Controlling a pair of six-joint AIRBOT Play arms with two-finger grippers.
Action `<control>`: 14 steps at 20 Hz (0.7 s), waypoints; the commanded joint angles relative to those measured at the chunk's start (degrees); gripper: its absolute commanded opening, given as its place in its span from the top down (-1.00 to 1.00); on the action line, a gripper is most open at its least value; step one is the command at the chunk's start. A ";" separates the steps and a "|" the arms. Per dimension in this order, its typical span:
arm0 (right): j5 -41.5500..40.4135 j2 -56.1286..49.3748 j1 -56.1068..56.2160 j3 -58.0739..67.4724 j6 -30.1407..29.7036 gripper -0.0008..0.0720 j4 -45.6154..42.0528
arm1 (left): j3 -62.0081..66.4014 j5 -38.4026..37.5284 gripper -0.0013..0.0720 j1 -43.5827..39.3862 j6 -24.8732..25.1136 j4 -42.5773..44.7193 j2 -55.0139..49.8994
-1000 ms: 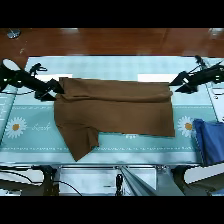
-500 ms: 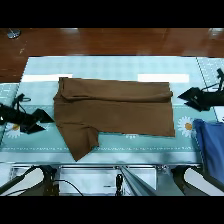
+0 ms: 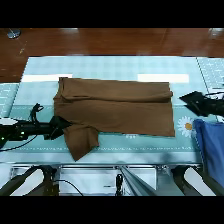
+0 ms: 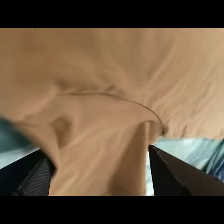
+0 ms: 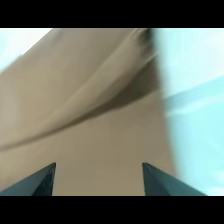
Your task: Fold the shirts.
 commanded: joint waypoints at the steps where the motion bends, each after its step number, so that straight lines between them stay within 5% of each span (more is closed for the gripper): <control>1: 5.84 0.28 -10.73 2.84 3.28 -0.73 -7.89 | -1.07 1.92 -0.95 -2.89 1.27 -0.48 -0.04; 3: 10.23 0.72 -12.24 0.17 10.08 -0.73 -16.85 | -1.07 1.22 -0.81 -2.89 1.38 -0.46 -0.04; 4: 10.86 1.03 -10.95 -2.16 12.87 -0.73 -20.24 | -1.07 0.72 0.33 -2.86 1.79 -0.44 -0.04; 5: 11.52 0.98 -8.72 -4.66 12.81 -0.73 -22.43 | -1.01 0.66 0.88 -2.89 1.88 -0.50 0.00; 8: 12.50 0.55 0.83 -7.08 12.37 -0.73 -29.66 | -0.92 0.20 0.90 -2.86 1.92 -0.50 0.09; 14: 13.62 -9.31 9.64 -7.08 11.13 -0.73 -24.48 | -0.92 0.17 0.90 -2.86 1.90 -0.57 0.09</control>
